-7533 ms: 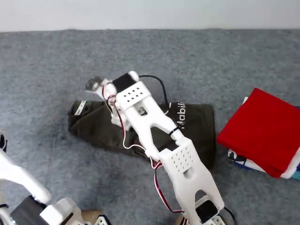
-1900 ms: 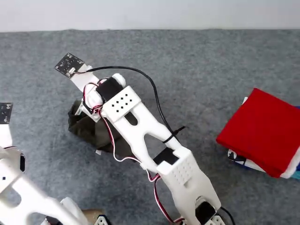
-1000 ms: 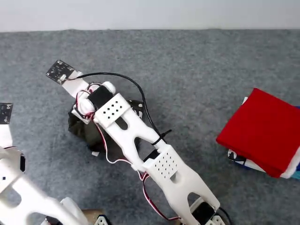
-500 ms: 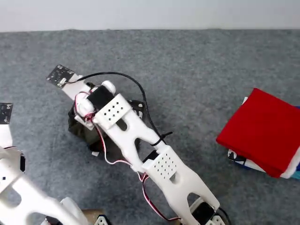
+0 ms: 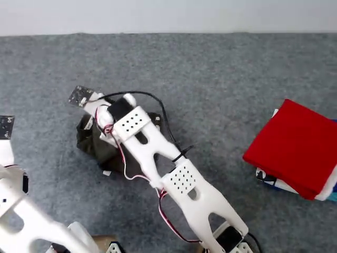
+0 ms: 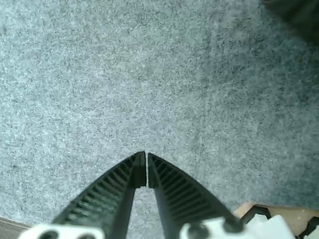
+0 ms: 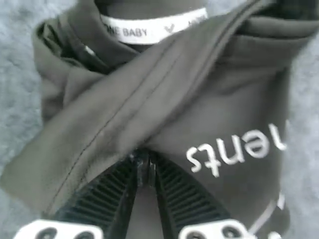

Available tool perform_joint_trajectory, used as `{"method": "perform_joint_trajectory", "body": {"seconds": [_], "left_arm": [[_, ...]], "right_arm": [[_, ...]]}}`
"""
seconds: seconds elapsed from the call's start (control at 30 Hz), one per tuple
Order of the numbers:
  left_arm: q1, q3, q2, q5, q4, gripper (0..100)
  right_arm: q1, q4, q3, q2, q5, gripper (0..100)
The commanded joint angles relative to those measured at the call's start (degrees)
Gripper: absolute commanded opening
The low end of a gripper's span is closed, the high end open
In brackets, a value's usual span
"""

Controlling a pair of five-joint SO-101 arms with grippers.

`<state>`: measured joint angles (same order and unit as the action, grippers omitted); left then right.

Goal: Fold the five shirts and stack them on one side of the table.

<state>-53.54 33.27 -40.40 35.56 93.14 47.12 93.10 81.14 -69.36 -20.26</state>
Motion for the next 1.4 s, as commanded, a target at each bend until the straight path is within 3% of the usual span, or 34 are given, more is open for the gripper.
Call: {"method": "perform_joint_trajectory", "body": {"seconds": [0.0, 0.17, 0.3, 0.73, 0.9, 1.37], "left_arm": [[0.2, -0.3, -1.3, -0.5, 0.4, 1], [0.2, -0.2, -1.3, -0.5, 0.4, 1], [0.2, -0.2, -1.3, -0.5, 0.4, 1], [0.2, -0.2, -1.3, -0.4, 0.4, 1], [0.3, -0.2, -1.2, -0.4, 0.4, 1], [0.3, -0.2, -1.2, -0.4, 0.4, 1]], "right_arm": [[4.0, -1.4, 1.9, 1.5, -0.2, 0.9], [10.4, -1.4, 1.9, 4.9, -0.3, 0.9], [11.2, -1.8, 1.9, 8.7, -0.4, 0.9], [-5.3, -9.0, 0.9, 10.5, -0.6, 0.9], [-9.4, -15.6, 0.4, 4.1, -7.9, 0.9], [1.6, -40.3, 5.9, -1.2, -13.5, 0.9]]}}
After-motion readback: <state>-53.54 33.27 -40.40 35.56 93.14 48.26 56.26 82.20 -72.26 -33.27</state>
